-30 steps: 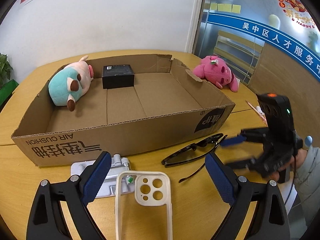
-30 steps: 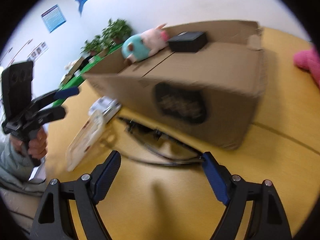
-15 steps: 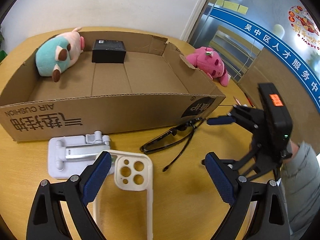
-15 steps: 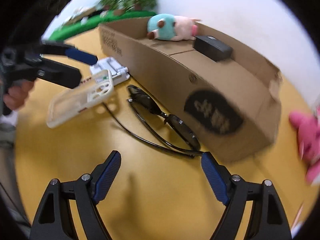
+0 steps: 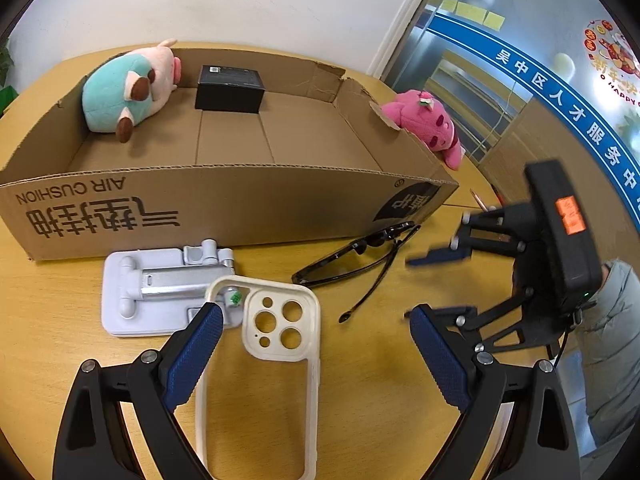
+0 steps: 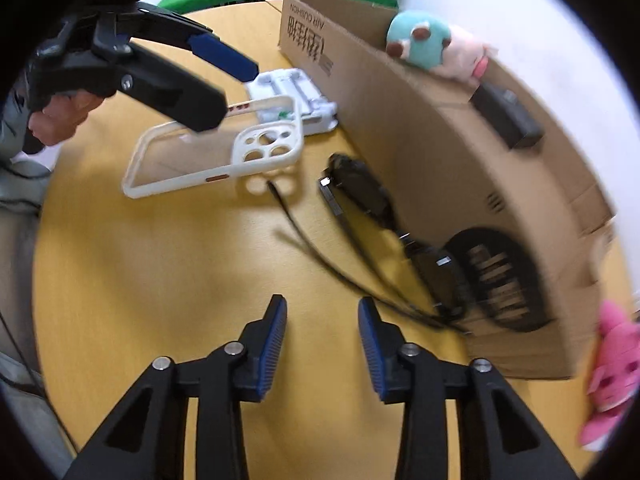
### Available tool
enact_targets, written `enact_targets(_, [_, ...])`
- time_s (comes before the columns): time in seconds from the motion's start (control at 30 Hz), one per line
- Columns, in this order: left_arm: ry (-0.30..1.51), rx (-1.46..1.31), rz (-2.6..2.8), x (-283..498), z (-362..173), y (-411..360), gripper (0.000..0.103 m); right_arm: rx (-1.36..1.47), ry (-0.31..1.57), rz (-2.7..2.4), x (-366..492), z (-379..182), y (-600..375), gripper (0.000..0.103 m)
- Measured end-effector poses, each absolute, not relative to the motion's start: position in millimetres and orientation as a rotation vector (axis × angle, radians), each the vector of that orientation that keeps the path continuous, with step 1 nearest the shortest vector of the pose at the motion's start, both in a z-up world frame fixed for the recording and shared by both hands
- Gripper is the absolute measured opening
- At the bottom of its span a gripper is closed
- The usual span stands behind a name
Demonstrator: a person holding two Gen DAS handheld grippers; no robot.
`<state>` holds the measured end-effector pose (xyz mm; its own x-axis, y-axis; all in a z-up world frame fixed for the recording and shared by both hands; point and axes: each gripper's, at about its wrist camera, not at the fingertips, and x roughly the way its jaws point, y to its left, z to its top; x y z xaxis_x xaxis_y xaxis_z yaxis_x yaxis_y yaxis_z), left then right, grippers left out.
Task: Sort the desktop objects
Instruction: 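Lower the right gripper onto the black sunglasses and close on the frame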
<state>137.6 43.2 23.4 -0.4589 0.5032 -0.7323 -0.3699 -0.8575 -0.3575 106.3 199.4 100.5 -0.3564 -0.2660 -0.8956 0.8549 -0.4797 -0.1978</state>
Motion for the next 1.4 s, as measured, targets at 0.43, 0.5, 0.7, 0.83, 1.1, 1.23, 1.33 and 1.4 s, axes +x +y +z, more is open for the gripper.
enact_targets(0.43, [-0.21, -1.236, 2.323, 140.5, 20.6, 36.1, 0.097, 0.947, 1.325, -1.79, 85.2, 80.6, 167.5, 0.058])
enact_targets(0.5, [-0.211, -1.24, 2.318, 139.8, 19.3, 35.1, 0.097, 0.986, 1.246, -1.796, 84.4, 83.6, 176.3, 0.064])
enact_targets(0.7, [-0.235, -1.247, 2.274, 136.5, 15.3, 40.8, 0.097, 1.23, 1.034, -1.702, 91.9, 83.6, 196.7, 0.064])
enact_targets(0.83, [-0.243, -1.265, 2.229, 136.3, 11.4, 49.6, 0.097, 1.299, 0.916, -1.688, 104.4, 86.7, 205.1, 0.064])
enact_targets(1.1, [-0.31, -1.314, 2.123, 132.3, 12.5, 68.3, 0.097, 1.398, 0.671, -1.98, 88.8, 86.4, 220.3, 0.04])
enact_targets(1.23, [-0.374, -1.344, 2.073, 128.2, 9.6, 72.1, 0.096, 1.424, 0.57, -2.096, 98.5, 89.8, 220.7, 0.029])
enact_targets(1.33, [-0.411, -1.361, 2.035, 126.6, 7.6, 78.1, 0.096, 1.43, 0.516, -2.173, 117.3, 92.1, 218.7, 0.028])
enact_targets(1.4, [-0.426, -1.369, 1.993, 124.4, 5.5, 85.9, 0.096, 1.449, 0.443, -2.235, 128.7, 94.0, 220.8, 0.028])
